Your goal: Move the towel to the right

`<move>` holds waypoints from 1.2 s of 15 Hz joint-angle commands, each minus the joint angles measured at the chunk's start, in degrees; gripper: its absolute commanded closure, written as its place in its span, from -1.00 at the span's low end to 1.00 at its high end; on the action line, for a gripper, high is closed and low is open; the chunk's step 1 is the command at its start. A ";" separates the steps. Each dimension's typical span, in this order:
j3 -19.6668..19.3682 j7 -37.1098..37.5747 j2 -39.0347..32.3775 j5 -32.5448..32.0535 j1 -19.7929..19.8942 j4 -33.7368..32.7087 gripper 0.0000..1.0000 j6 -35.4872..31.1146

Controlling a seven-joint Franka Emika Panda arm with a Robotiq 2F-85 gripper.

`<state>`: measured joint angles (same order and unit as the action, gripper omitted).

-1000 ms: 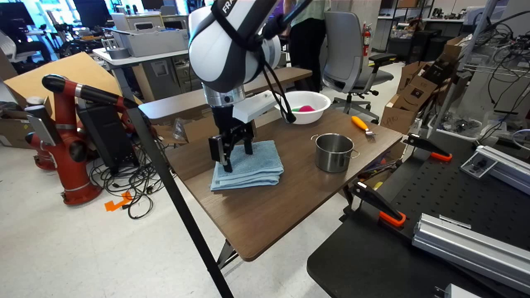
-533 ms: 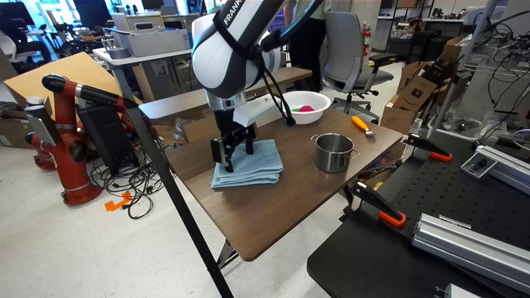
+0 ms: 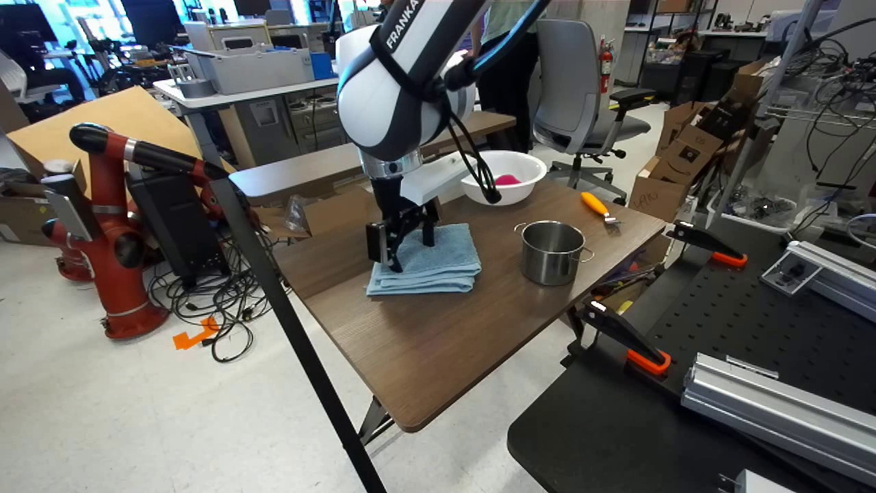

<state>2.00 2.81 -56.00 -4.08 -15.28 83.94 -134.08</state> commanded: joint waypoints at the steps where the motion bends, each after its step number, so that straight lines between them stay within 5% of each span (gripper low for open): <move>1: -0.88 1.23 0.44 -1.15 0.79 2.46 -1.00 -2.32; 18: -3.43 0.51 11.29 -0.60 4.99 26.66 -1.00 -19.86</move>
<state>-1.69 2.85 -48.03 -4.08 -11.87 104.74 -149.44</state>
